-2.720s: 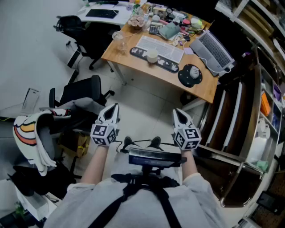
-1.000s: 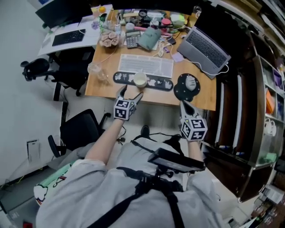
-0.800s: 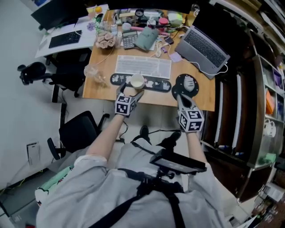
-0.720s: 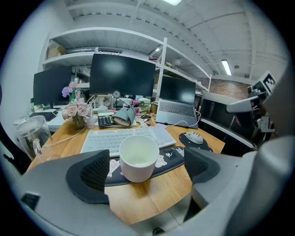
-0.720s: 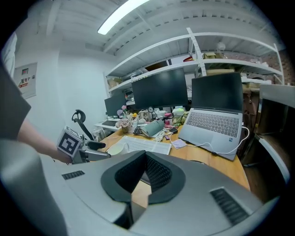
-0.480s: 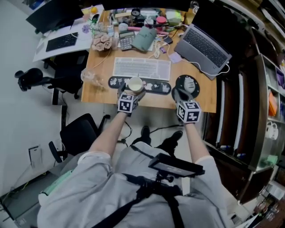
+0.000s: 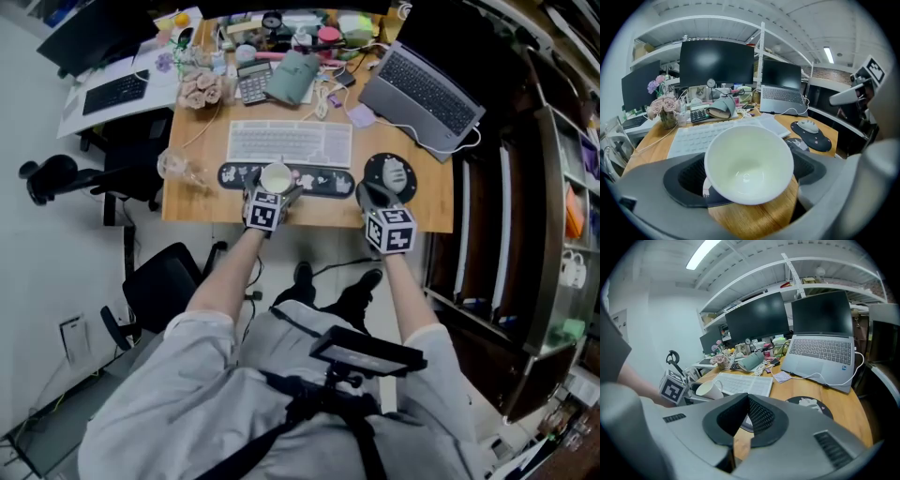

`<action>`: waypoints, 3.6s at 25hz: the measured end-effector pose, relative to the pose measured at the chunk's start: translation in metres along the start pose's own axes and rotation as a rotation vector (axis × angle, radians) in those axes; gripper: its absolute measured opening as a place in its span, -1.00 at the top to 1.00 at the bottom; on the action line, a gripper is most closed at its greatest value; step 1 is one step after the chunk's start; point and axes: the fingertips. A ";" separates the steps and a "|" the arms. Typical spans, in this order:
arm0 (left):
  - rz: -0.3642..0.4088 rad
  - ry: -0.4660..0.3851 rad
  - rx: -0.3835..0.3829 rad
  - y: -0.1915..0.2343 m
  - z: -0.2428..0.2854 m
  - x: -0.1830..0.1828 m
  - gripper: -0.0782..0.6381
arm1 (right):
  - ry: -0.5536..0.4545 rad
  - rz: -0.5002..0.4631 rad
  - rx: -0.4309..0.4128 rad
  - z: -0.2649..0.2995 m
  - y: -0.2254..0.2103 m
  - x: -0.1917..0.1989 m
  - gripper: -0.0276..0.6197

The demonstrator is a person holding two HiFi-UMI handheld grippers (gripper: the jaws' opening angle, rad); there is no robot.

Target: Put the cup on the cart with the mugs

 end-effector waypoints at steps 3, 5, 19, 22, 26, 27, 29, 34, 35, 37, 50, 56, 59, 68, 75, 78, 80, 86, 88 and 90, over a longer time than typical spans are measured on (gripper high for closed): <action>0.004 -0.003 -0.031 0.003 0.000 -0.003 -0.48 | 0.005 -0.013 0.003 -0.002 0.002 0.003 0.93; 0.005 -0.002 -0.043 0.004 0.000 -0.004 -0.45 | 0.009 -0.011 0.007 -0.004 0.000 0.006 0.93; 0.102 -0.025 0.019 -0.011 -0.033 -0.034 -0.44 | 0.019 -0.055 0.013 -0.011 0.005 0.010 0.93; 0.136 -0.040 0.060 -0.021 -0.060 -0.051 -0.44 | -0.005 -0.042 0.019 -0.025 0.003 0.007 0.93; 0.181 -0.080 0.123 -0.040 -0.104 -0.077 -0.44 | -0.034 -0.031 0.046 -0.049 0.000 0.004 0.93; 0.199 -0.092 0.143 -0.047 -0.116 -0.083 -0.44 | -0.042 -0.029 0.053 -0.056 0.000 0.005 0.93; 0.241 -0.116 0.185 -0.064 -0.139 -0.094 -0.44 | -0.058 -0.020 0.069 -0.072 -0.001 0.007 0.93; 0.357 -0.152 0.268 -0.101 -0.187 -0.112 -0.44 | -0.107 0.000 0.127 -0.133 0.005 0.018 0.93; 0.375 -0.153 0.288 -0.109 -0.194 -0.115 -0.44 | -0.121 0.009 0.144 -0.146 0.005 0.020 0.92; 0.414 -0.154 0.333 -0.126 -0.205 -0.121 -0.44 | -0.151 0.038 0.184 -0.170 0.001 0.026 0.93; 0.685 -0.176 0.577 -0.275 -0.245 -0.150 -0.44 | -0.309 0.241 0.396 -0.295 -0.049 0.076 0.93; 0.798 -0.176 0.673 -0.366 -0.250 -0.168 -0.44 | -0.347 0.298 0.480 -0.353 -0.085 0.113 0.93; 0.849 -0.169 0.724 -0.412 -0.253 -0.173 -0.44 | -0.366 0.332 0.515 -0.379 -0.104 0.131 0.93; 1.042 -0.200 0.879 -0.569 -0.281 -0.193 -0.44 | -0.440 0.385 0.620 -0.477 -0.150 0.168 0.93; 1.190 -0.201 0.990 -0.685 -0.297 -0.190 -0.44 | -0.464 0.395 0.680 -0.545 -0.174 0.200 0.93; 1.260 -0.192 1.022 -0.734 -0.306 -0.185 -0.44 | -0.477 0.410 0.712 -0.575 -0.187 0.214 0.93; 1.314 -0.192 1.034 -0.763 -0.313 -0.183 -0.44 | -0.487 0.433 0.726 -0.591 -0.196 0.224 0.93; 1.440 -0.198 1.071 -0.844 -0.320 -0.189 -0.44 | -0.499 0.467 0.779 -0.631 -0.230 0.245 0.93; 1.482 -0.178 1.080 -0.866 -0.314 -0.189 -0.44 | -0.498 0.497 0.804 -0.643 -0.246 0.254 0.93; 1.533 -0.165 1.081 -0.886 -0.307 -0.187 -0.44 | -0.492 0.529 0.831 -0.655 -0.262 0.263 0.93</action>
Point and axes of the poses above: the fingertips, and each gripper's own axes: z forward along the fingers, y to its left, x out of its underside, and after that the axes turned 15 degrees about y, right-handed
